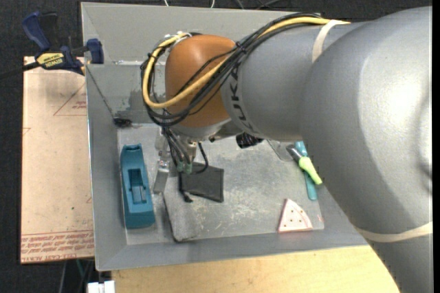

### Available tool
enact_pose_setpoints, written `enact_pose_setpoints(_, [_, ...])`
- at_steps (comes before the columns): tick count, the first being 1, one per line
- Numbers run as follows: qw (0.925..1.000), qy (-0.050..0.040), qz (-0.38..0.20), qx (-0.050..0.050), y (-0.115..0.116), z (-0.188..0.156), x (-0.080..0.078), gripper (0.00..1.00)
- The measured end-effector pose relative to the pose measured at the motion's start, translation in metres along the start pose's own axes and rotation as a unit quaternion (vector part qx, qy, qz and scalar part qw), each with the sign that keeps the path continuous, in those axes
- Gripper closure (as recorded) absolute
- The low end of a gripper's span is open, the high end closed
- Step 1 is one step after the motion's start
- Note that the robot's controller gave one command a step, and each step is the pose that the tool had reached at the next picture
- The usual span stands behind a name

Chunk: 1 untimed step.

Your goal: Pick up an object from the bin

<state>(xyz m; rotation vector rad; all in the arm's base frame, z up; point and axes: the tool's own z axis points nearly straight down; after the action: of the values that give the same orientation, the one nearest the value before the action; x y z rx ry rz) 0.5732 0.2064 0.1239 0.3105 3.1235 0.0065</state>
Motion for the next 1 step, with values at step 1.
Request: enact_pose_setpoints(1, [0.999,0.0007,-0.044,0.001,-0.018,0.0292,0.0095,0.0])
